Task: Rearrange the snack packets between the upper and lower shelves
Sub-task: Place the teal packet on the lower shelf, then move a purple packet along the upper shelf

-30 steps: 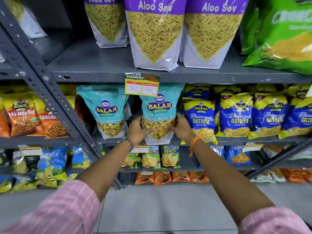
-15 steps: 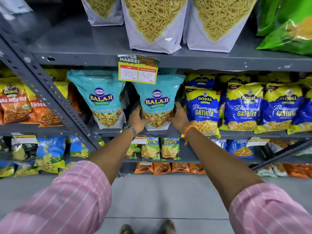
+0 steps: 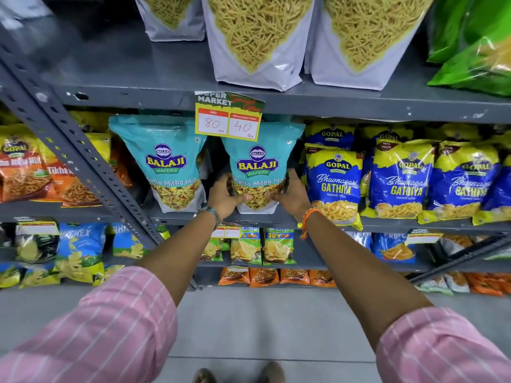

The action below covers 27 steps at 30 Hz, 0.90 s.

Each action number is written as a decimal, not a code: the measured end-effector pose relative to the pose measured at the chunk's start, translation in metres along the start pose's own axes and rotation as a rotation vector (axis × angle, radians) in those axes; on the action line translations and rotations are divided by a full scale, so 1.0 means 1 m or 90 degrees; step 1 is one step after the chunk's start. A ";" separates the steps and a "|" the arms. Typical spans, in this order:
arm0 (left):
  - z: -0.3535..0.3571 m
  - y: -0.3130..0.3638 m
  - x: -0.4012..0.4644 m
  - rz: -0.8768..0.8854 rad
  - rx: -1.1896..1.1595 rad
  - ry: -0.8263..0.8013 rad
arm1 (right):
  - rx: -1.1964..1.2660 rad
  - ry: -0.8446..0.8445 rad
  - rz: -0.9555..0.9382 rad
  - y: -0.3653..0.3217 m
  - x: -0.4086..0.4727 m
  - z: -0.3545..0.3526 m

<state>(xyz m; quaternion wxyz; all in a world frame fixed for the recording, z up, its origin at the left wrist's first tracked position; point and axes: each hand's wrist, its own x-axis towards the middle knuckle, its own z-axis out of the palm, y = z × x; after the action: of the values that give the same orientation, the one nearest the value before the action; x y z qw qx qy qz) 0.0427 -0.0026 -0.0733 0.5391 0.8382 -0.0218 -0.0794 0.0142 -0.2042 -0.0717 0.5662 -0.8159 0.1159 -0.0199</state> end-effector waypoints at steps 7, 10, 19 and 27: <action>-0.017 0.018 -0.040 0.027 -0.062 0.043 | 0.042 0.034 -0.001 -0.026 -0.029 -0.011; -0.032 0.029 -0.068 0.088 -0.073 0.131 | 0.125 0.147 -0.039 -0.053 -0.062 -0.020; -0.111 0.148 -0.094 0.481 -0.156 0.307 | 0.239 0.364 -0.375 -0.221 -0.123 -0.064; -0.148 0.250 -0.044 0.385 -0.221 0.083 | 0.077 0.350 -0.357 -0.274 -0.089 -0.056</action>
<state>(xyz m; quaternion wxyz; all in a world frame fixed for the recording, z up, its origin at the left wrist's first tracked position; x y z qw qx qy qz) 0.0351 0.0309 0.2186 0.6726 0.6932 -0.2210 0.1350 -0.0363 -0.1457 0.2113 0.5336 -0.7453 0.0347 -0.3982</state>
